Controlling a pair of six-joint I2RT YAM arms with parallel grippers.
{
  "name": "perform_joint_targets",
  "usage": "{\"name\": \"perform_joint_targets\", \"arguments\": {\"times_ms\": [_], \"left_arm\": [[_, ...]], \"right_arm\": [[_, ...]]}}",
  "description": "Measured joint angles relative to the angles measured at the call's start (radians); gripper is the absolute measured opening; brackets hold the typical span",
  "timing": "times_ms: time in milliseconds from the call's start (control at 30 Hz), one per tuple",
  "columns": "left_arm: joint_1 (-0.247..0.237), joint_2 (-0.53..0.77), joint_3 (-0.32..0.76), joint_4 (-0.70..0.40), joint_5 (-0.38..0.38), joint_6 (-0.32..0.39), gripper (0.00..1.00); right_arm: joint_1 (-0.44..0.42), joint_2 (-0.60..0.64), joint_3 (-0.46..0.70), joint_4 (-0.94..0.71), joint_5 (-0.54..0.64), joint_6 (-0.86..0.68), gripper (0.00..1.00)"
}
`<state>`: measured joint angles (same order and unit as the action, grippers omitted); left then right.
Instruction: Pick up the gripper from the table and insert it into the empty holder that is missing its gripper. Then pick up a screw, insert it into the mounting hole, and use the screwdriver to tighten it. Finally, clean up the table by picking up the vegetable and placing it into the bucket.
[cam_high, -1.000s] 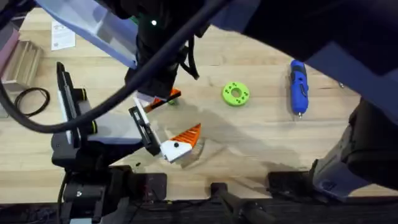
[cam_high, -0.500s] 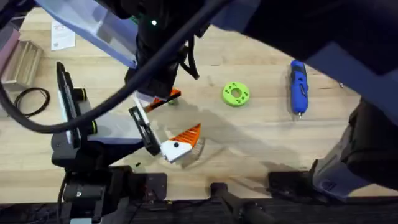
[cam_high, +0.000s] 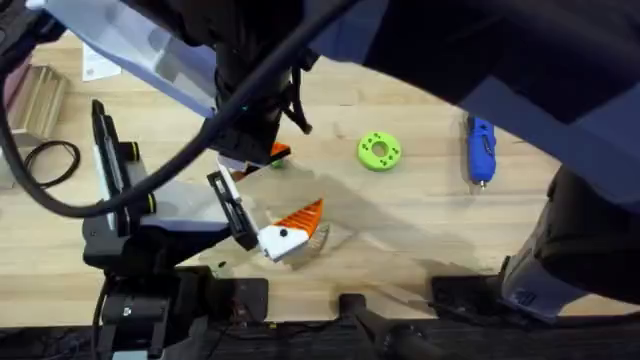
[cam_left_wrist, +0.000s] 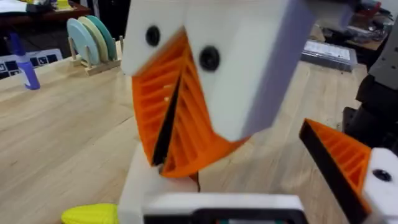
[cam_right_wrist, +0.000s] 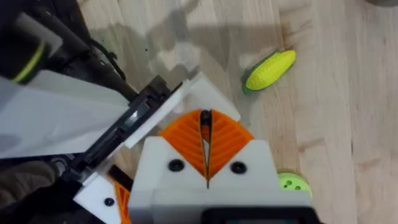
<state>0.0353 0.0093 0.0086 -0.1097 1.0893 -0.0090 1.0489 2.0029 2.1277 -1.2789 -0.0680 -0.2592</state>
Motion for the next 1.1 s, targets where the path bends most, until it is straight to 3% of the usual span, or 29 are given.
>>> {"name": "perform_joint_targets", "arguments": {"times_ms": [300, 333, 500, 533, 900, 1100], "left_arm": [[0.000, 0.000, 0.000, 0.000, 0.000, 0.000, 0.986], [0.000, 0.000, 0.000, 0.000, 0.000, 0.000, 0.986], [0.000, 0.000, 0.000, 0.000, 0.003, 0.000, 0.986], [0.000, 0.000, 0.000, 0.000, 0.005, 0.000, 0.985], [0.000, 0.000, 0.000, -0.002, 0.011, 0.001, 0.986], [0.000, 0.000, 0.000, -0.002, 0.011, 0.000, 0.986]], "right_arm": [[0.000, 0.000, 0.000, 0.000, 0.000, 0.000, 0.006], [0.000, 0.000, 0.000, -0.001, -0.001, 0.002, 0.042], [-0.001, 0.000, 0.002, -0.004, 0.012, 0.001, 0.744], [-0.007, -0.001, 0.004, -0.007, 0.018, 0.005, 0.813], [-0.069, -0.005, 0.004, -0.003, 0.006, 0.114, 0.836], [-0.120, -0.068, -0.020, 0.017, 0.003, 0.142, 0.836]]}}
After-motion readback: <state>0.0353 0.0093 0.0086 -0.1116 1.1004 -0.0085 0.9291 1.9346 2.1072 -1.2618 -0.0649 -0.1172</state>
